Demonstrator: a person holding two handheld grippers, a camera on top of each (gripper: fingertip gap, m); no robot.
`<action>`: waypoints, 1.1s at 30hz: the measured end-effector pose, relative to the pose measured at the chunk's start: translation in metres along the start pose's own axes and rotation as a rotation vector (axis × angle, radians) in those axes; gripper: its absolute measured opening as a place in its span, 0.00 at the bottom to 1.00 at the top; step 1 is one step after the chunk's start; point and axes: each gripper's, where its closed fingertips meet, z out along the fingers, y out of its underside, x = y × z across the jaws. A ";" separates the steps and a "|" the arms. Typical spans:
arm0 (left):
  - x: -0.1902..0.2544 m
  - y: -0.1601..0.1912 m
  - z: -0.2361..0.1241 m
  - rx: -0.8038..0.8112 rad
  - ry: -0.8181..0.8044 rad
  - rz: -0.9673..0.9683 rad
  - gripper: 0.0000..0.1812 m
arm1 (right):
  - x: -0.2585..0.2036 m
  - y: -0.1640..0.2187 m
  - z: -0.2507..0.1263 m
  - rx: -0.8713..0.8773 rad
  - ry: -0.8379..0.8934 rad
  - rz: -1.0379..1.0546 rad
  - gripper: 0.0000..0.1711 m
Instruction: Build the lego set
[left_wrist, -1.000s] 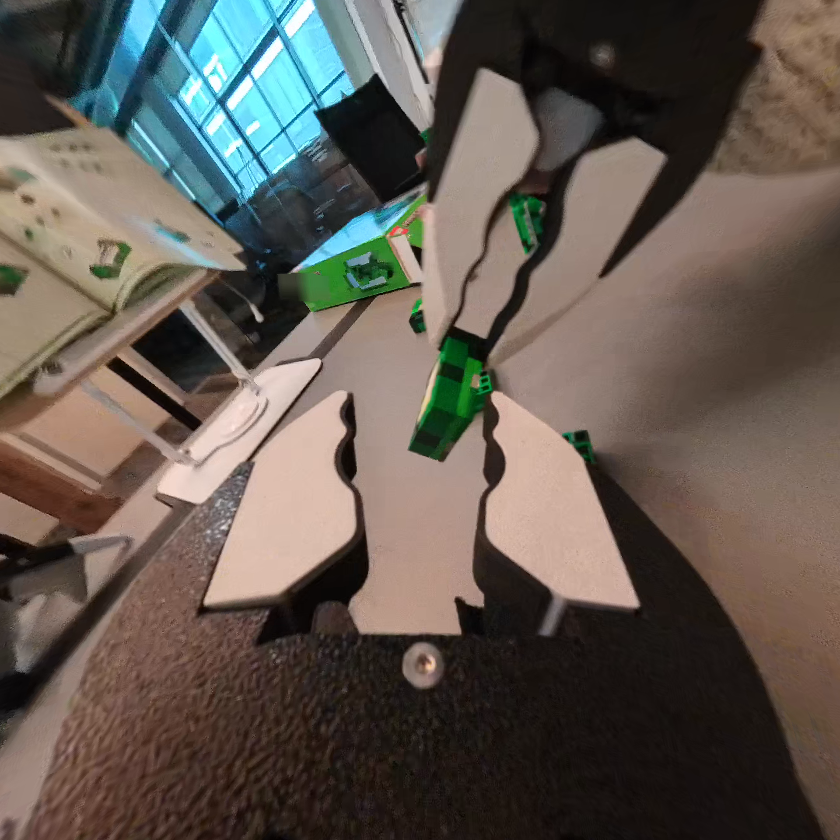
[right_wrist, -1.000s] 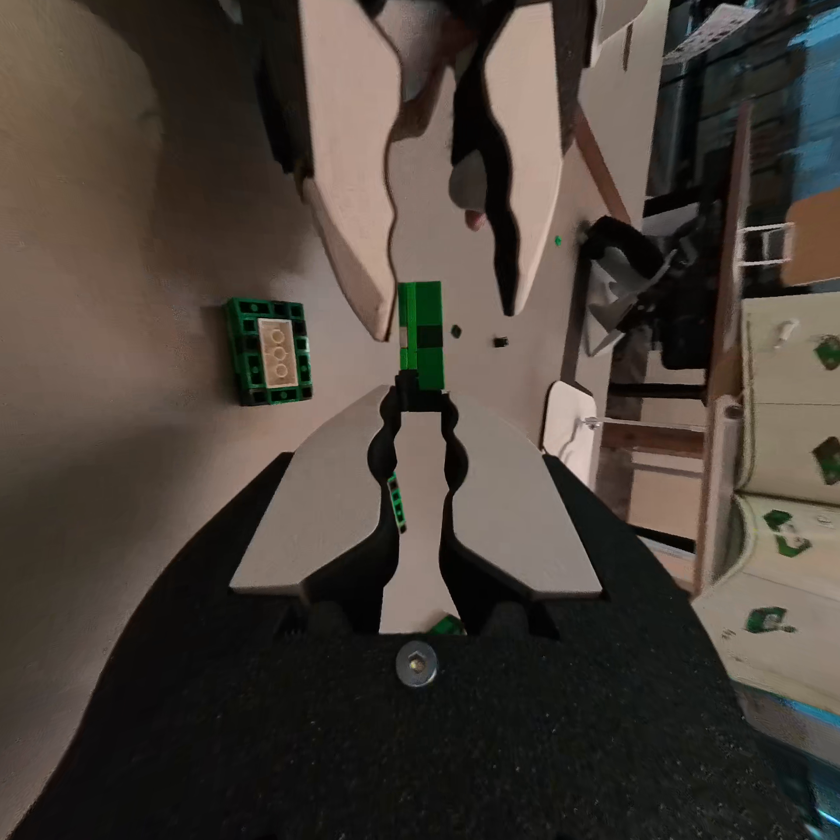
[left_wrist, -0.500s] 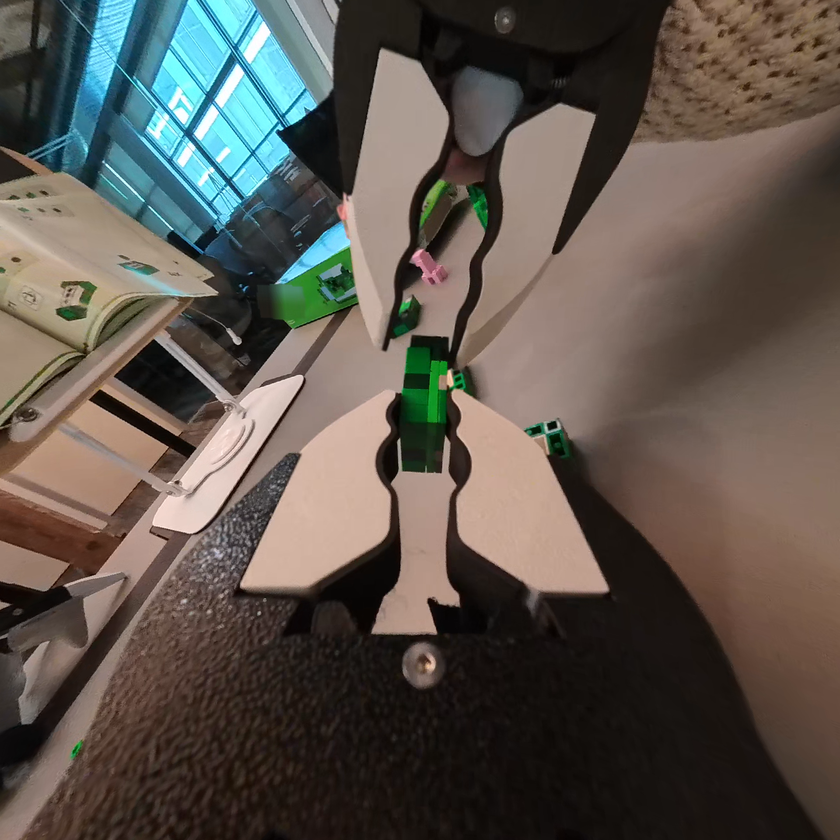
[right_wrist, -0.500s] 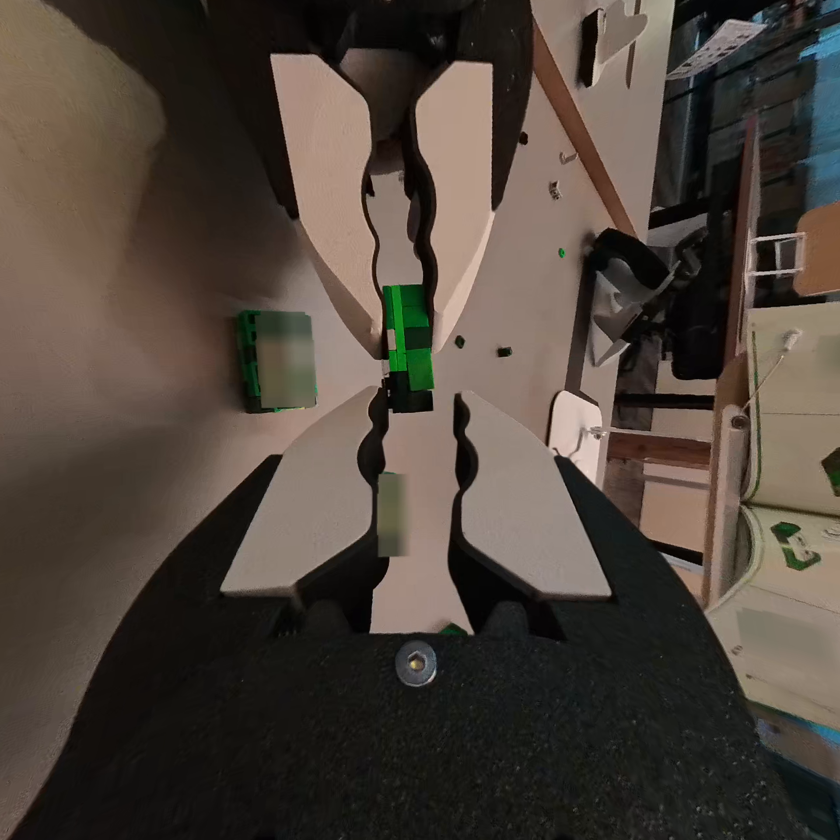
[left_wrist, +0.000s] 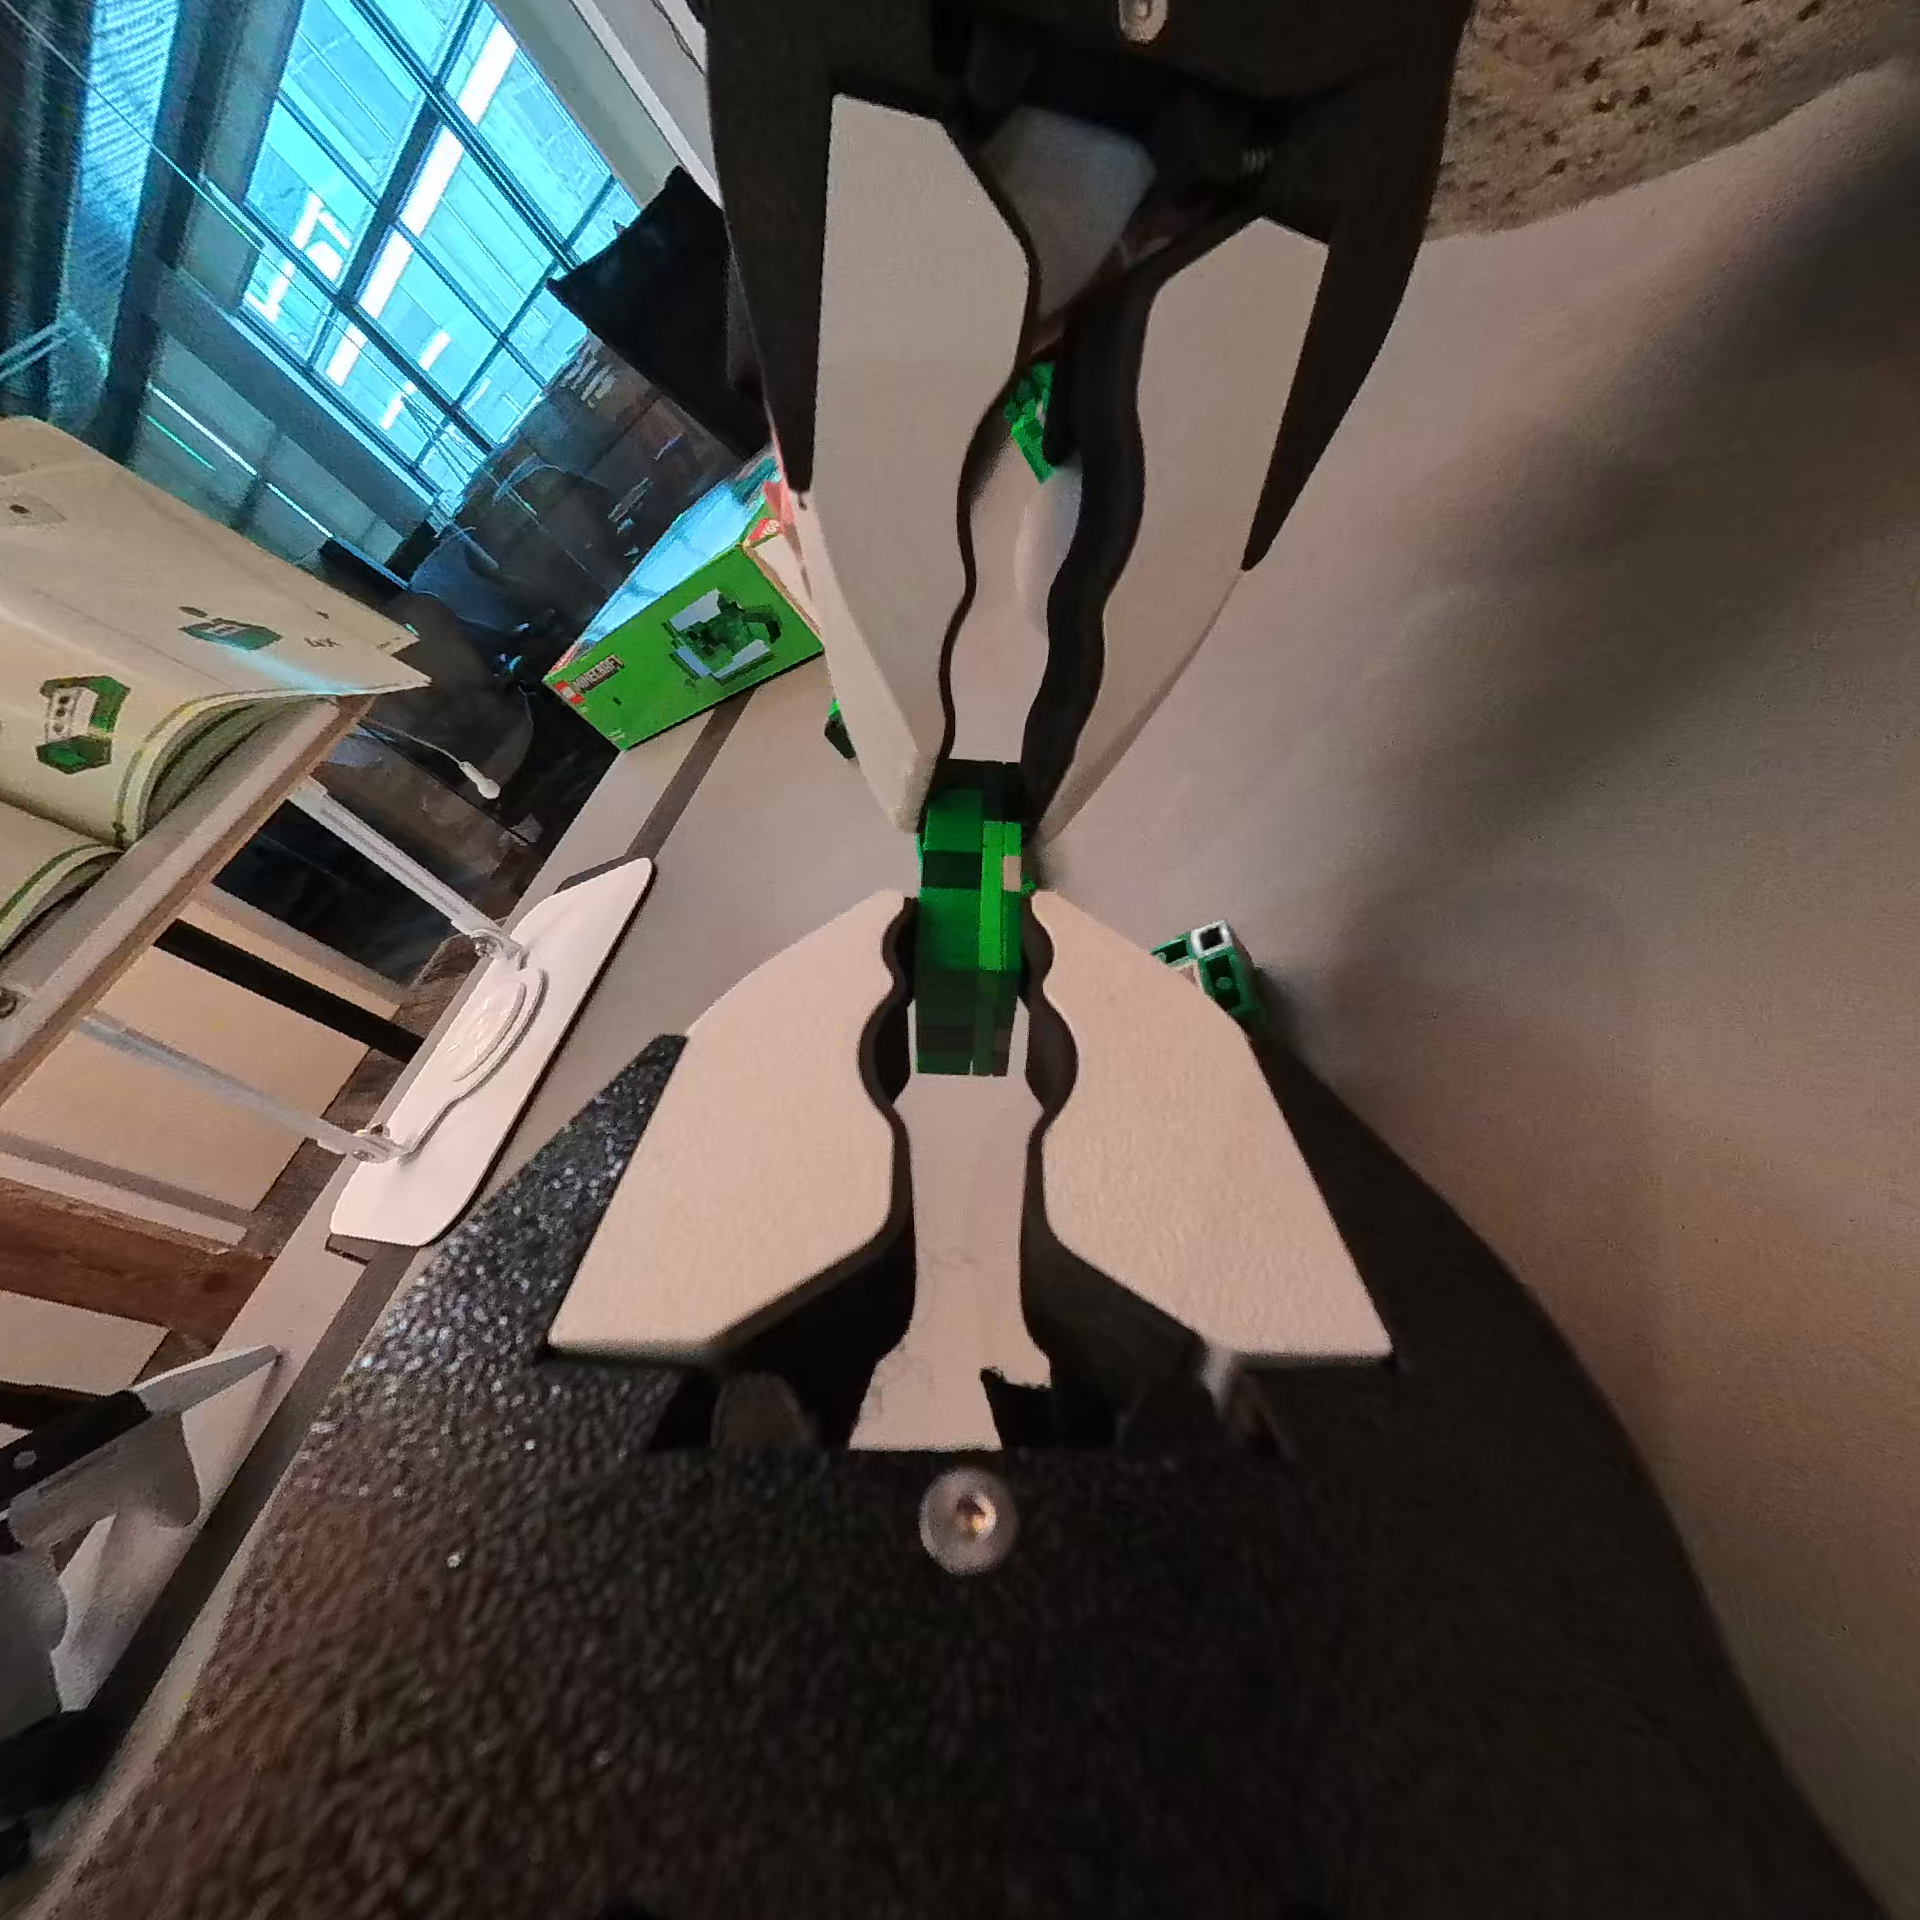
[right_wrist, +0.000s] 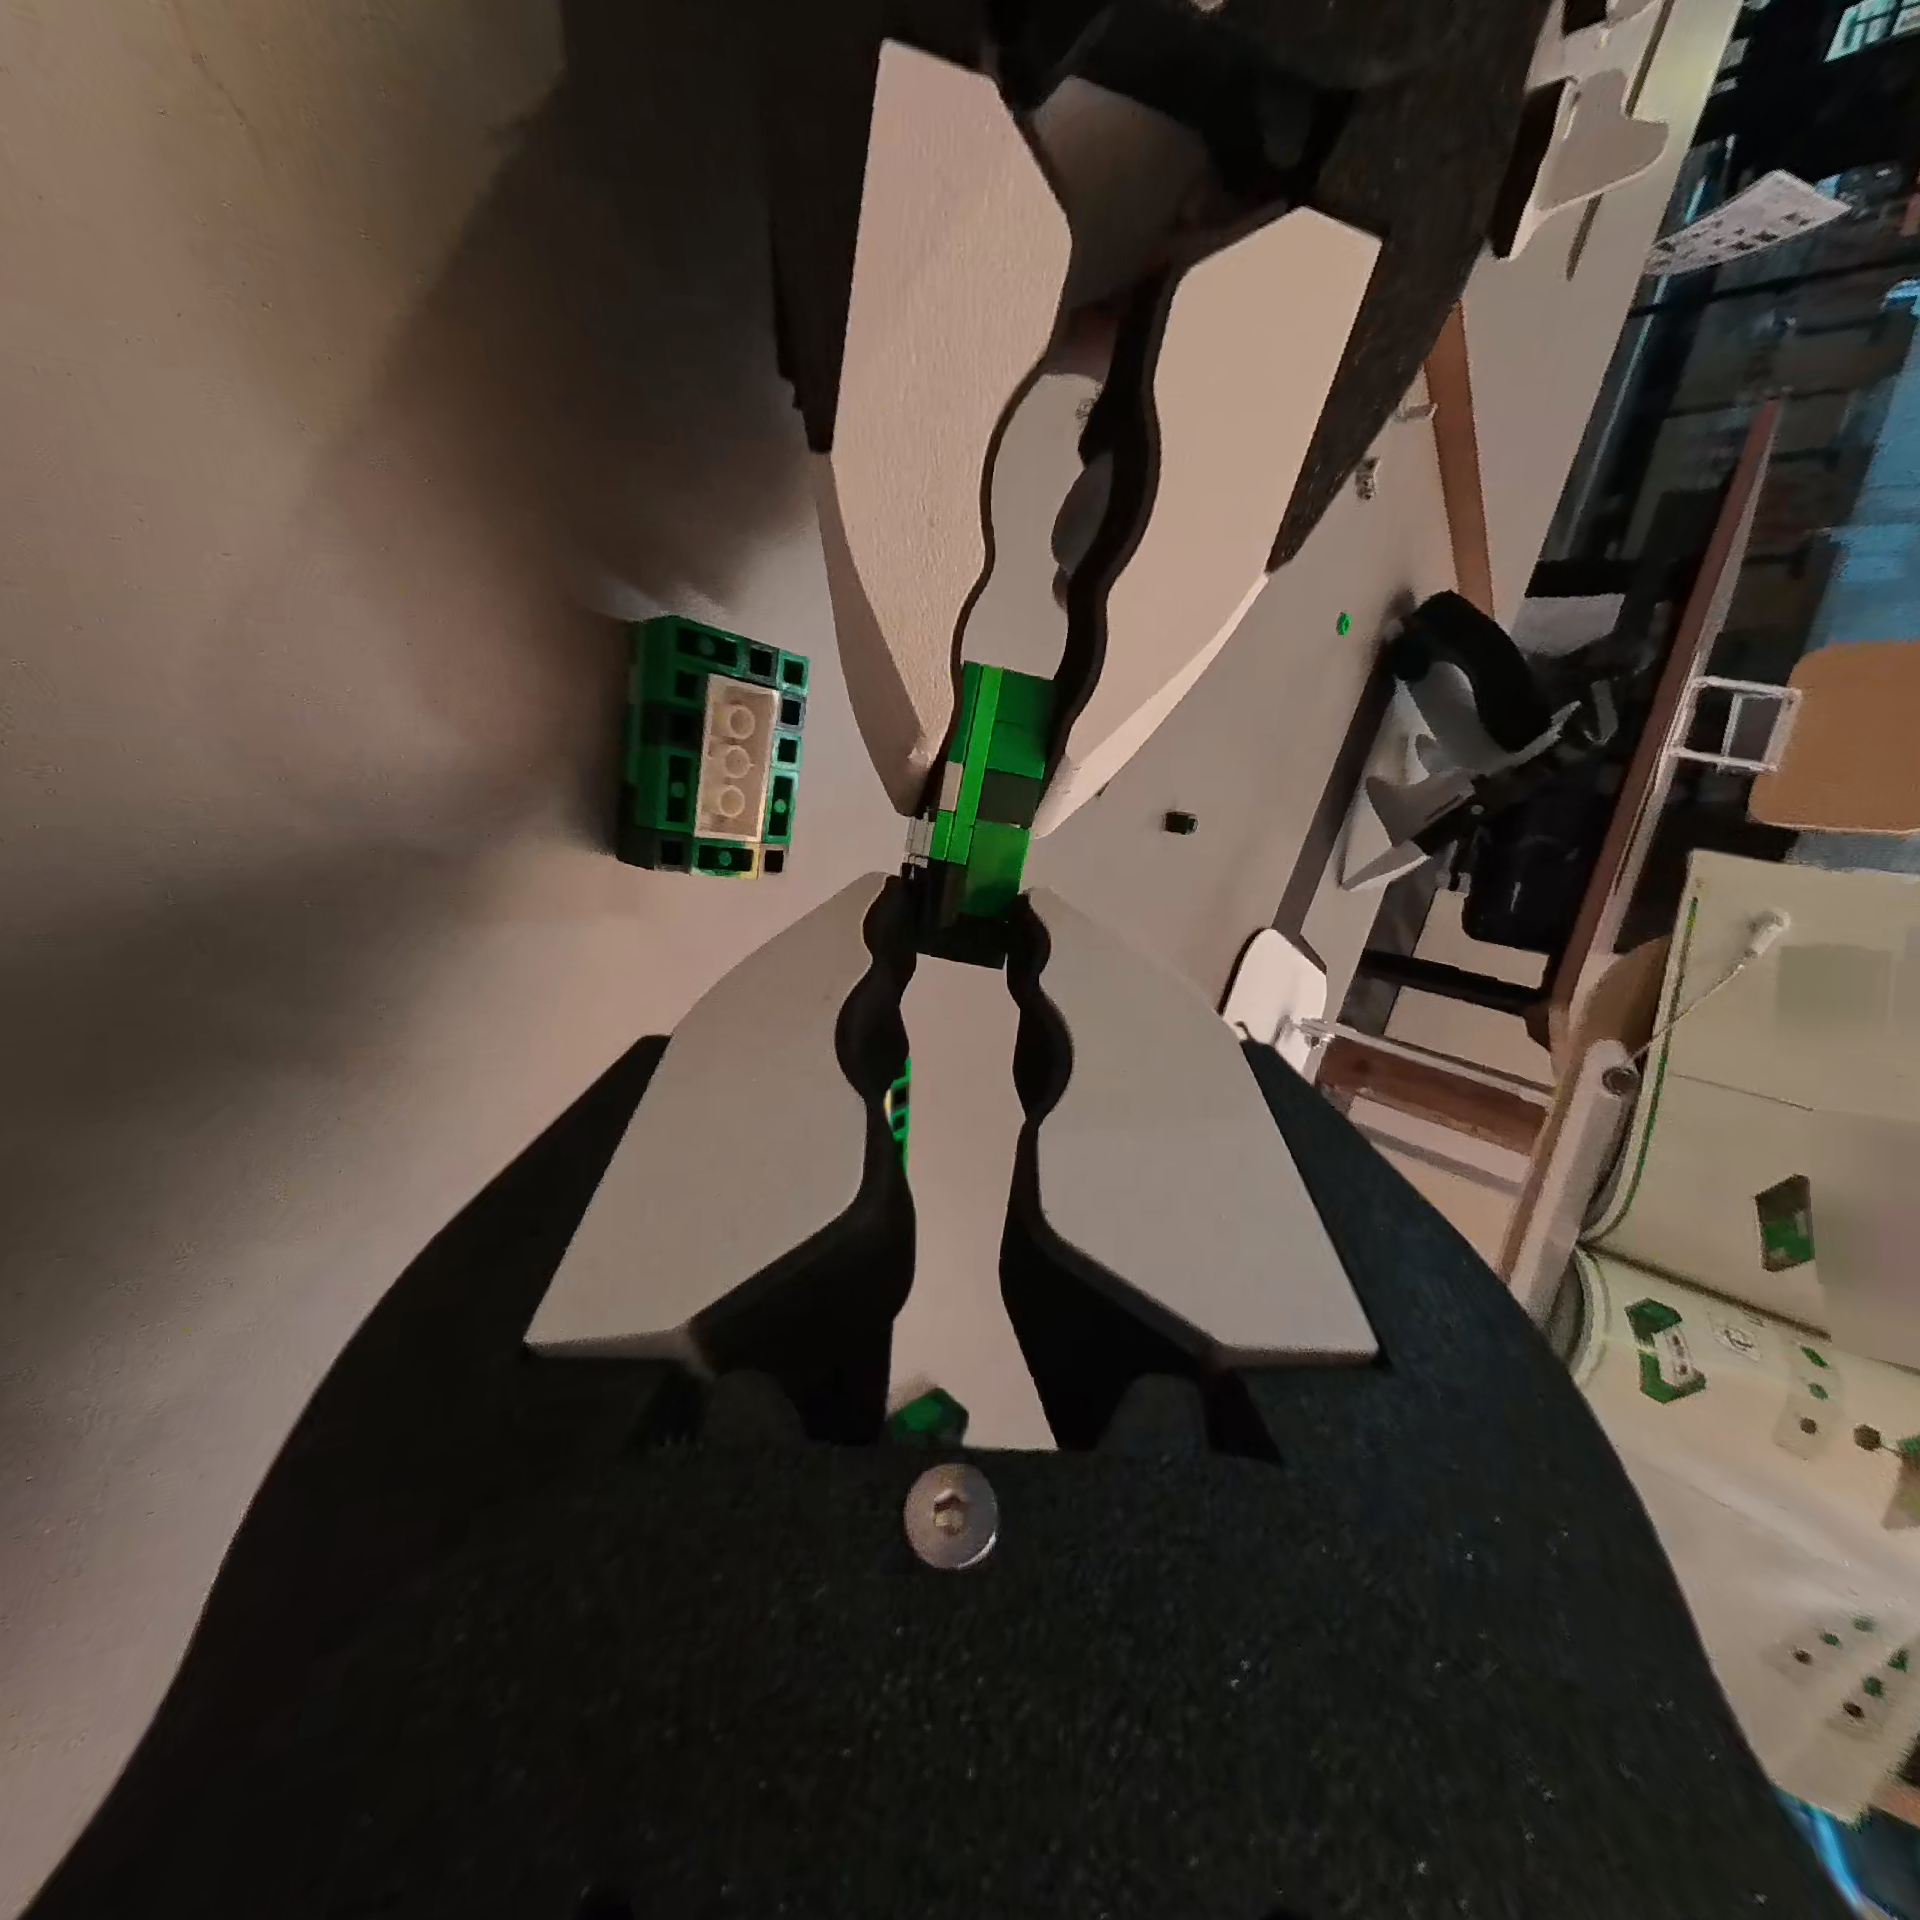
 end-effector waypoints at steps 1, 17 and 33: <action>0.000 0.000 0.000 -0.001 -0.004 0.002 0.09 | 0.000 0.001 0.000 -0.011 0.006 -0.008 0.10; -0.003 -0.001 -0.004 -0.028 -0.172 0.492 0.45 | -0.002 -0.004 -0.012 0.234 -0.347 0.599 0.10; -0.014 0.022 -0.006 -0.153 -0.027 0.000 0.20 | 0.048 0.039 -0.027 0.400 0.062 0.911 0.37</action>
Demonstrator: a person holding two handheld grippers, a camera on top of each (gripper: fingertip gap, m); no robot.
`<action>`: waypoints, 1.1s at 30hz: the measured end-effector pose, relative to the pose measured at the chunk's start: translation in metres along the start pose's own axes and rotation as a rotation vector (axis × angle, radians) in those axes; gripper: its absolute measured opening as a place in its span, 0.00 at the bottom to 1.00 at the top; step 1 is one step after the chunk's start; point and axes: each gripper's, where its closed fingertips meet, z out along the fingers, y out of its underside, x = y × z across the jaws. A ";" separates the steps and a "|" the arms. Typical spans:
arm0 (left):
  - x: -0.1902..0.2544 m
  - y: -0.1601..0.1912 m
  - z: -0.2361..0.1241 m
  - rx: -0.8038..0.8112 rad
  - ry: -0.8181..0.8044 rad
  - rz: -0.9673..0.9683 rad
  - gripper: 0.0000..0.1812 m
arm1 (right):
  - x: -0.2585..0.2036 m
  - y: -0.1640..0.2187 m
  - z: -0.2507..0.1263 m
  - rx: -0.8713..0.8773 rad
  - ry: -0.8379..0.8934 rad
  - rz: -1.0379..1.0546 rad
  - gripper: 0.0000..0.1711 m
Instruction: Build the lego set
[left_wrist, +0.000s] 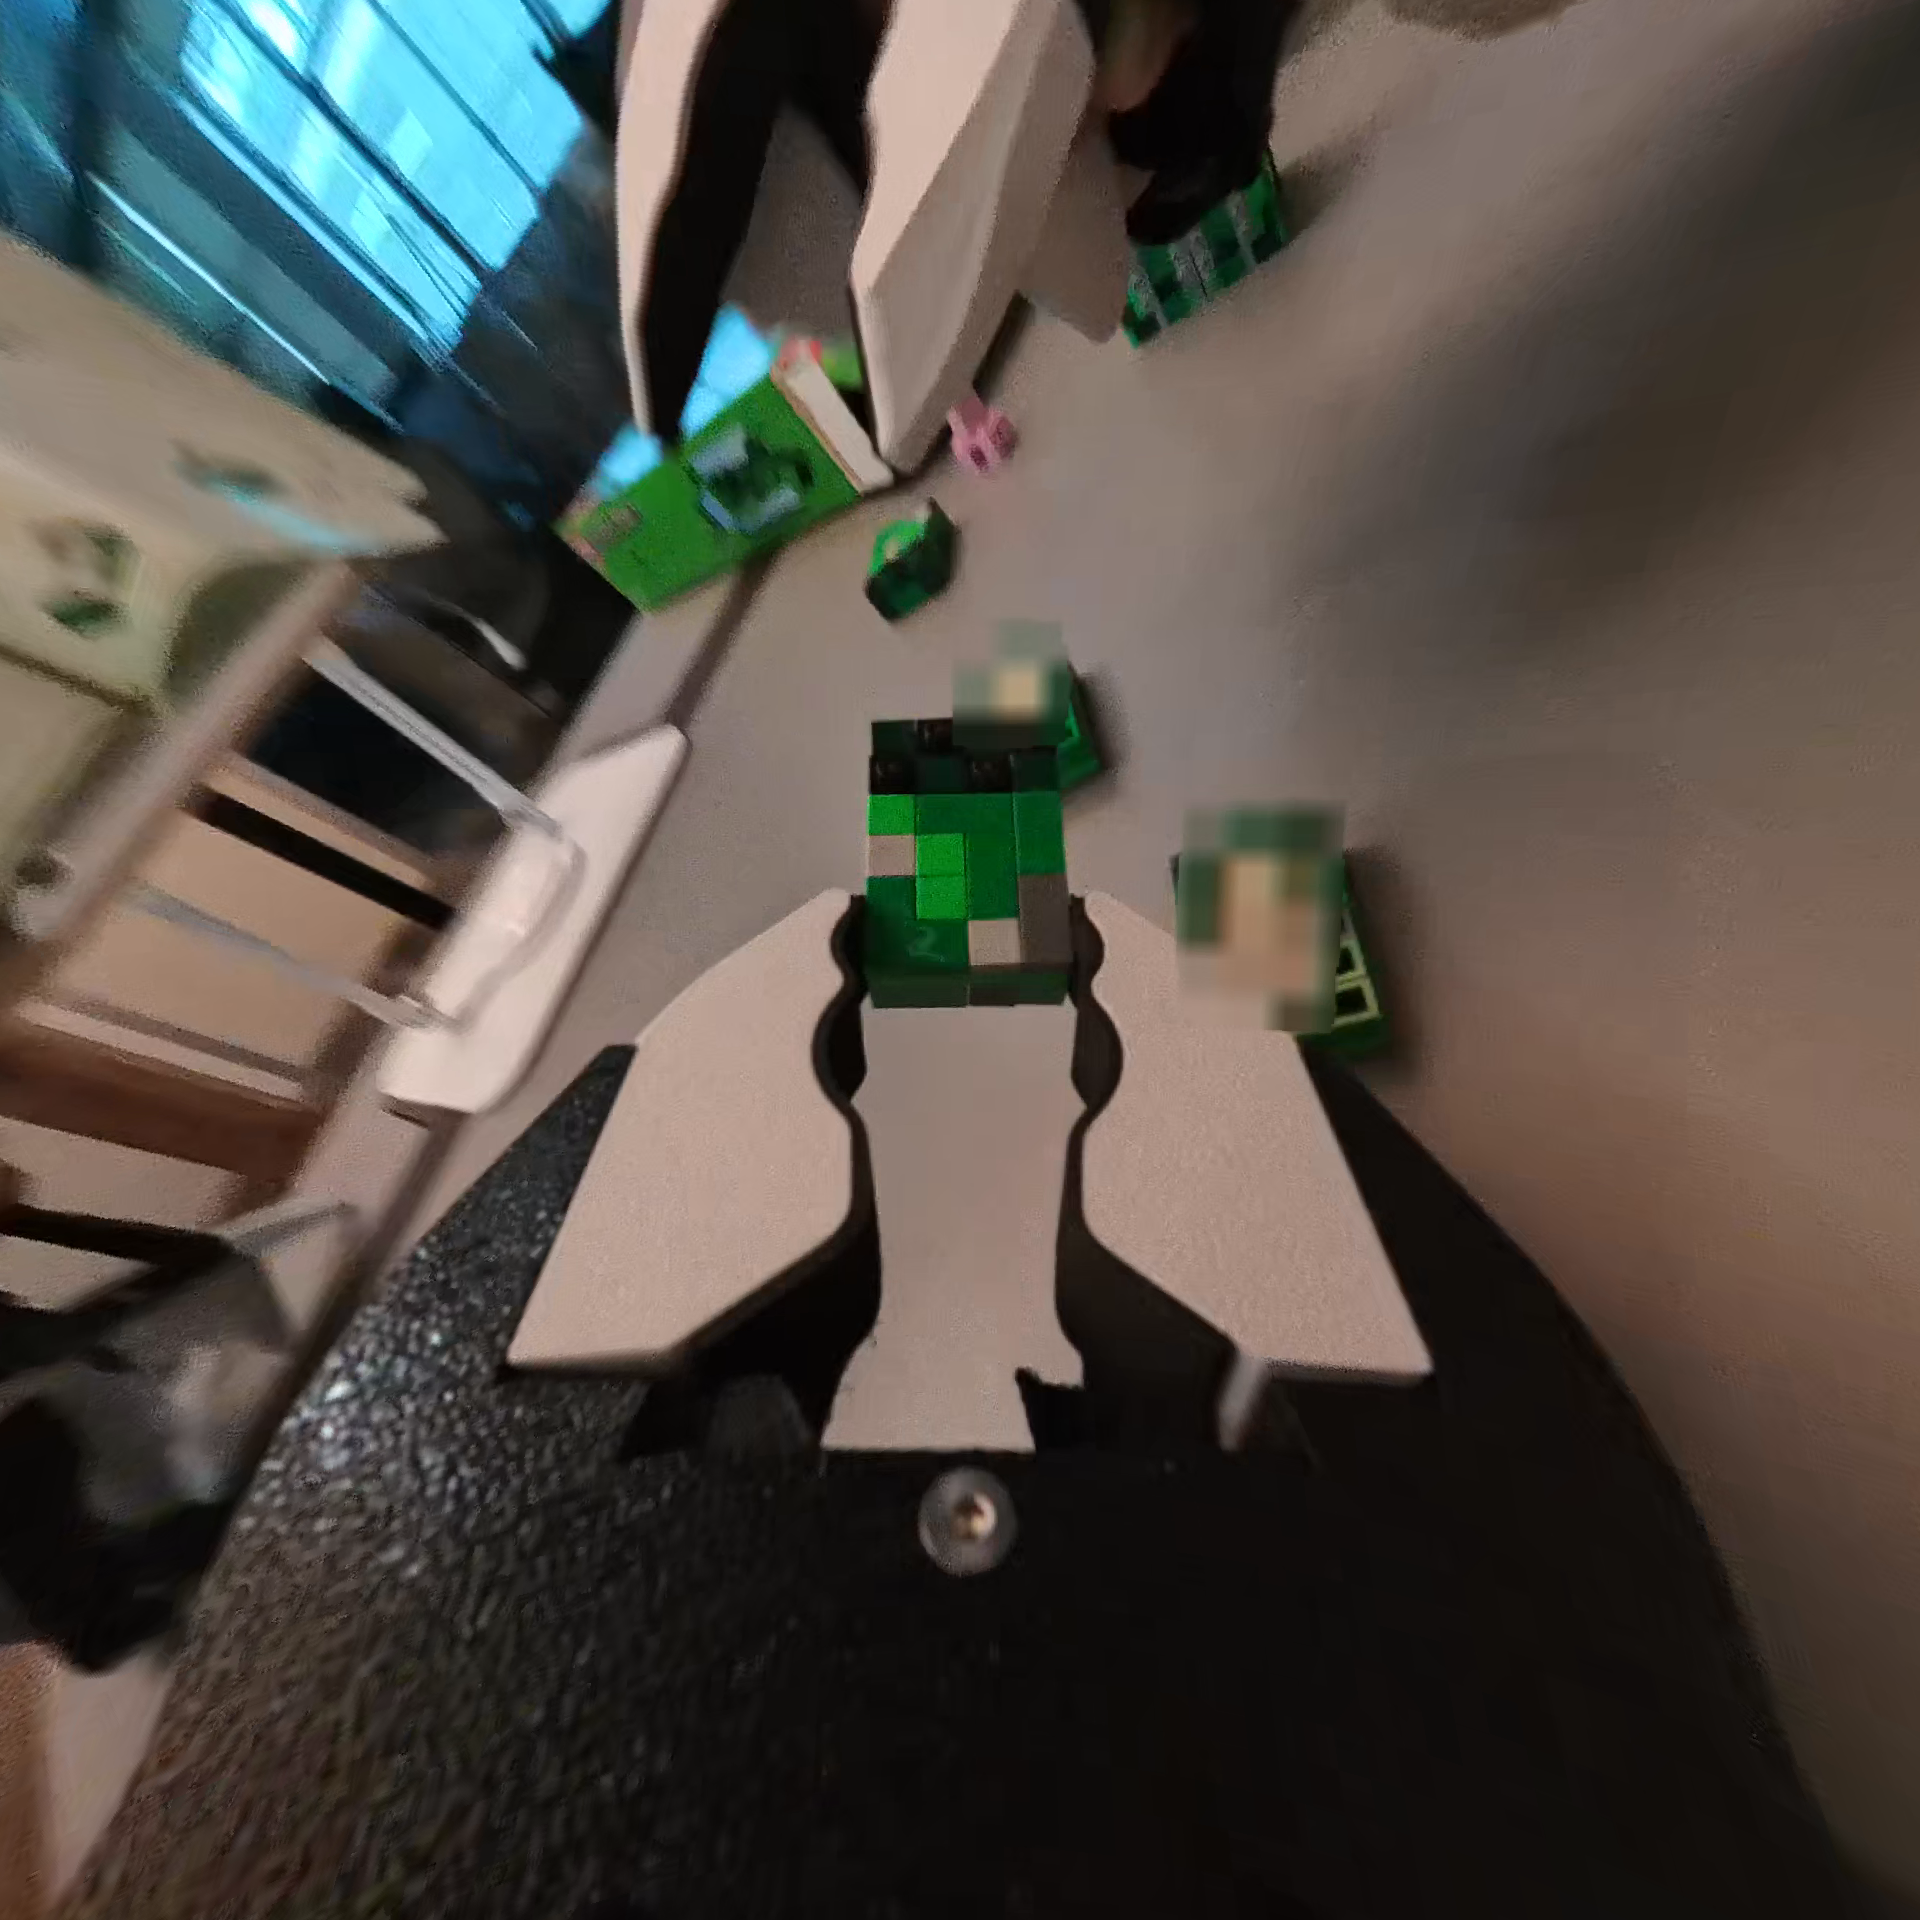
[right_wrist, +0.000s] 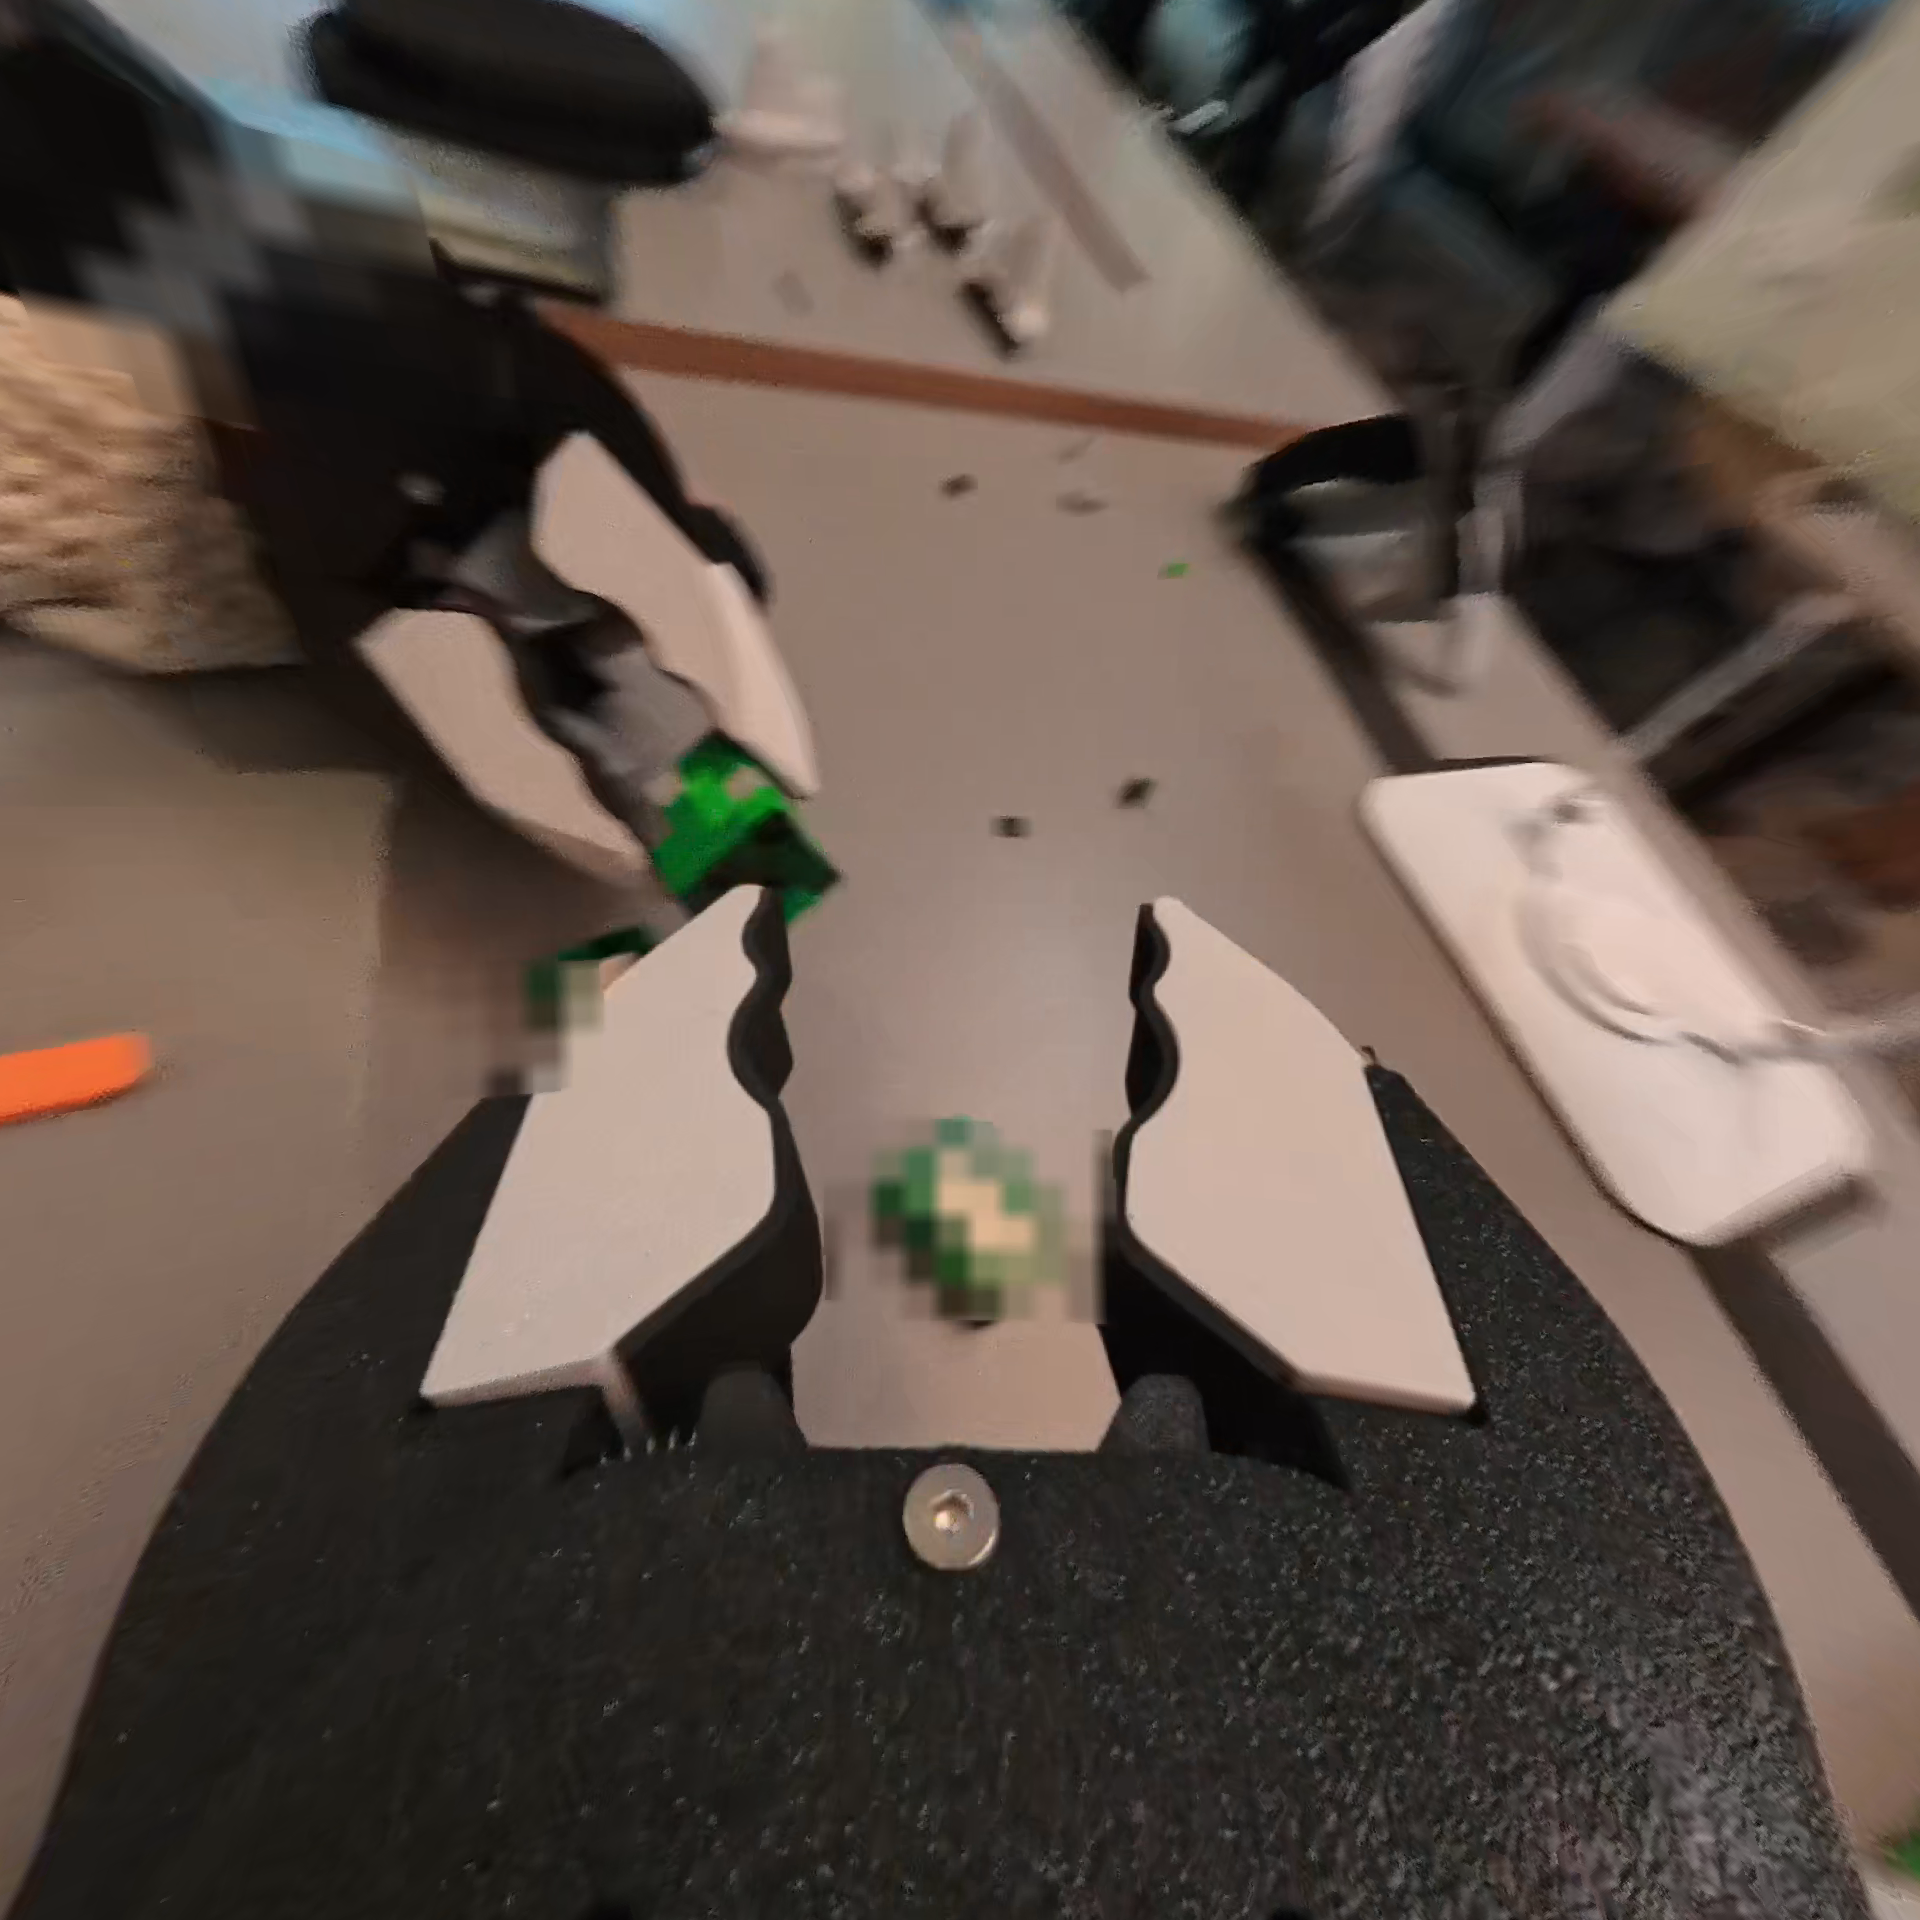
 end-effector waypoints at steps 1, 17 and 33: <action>0.000 0.004 -0.001 -0.022 0.037 -0.056 0.20 | 0.015 0.005 -0.005 0.037 0.128 -0.010 0.38; 0.008 0.069 0.003 -0.320 0.199 -0.444 0.20 | 0.053 0.070 -0.032 0.138 0.644 -0.030 0.27; 0.048 0.010 -0.009 -0.180 0.218 -0.450 0.40 | 0.055 0.061 -0.045 0.284 0.610 0.068 0.26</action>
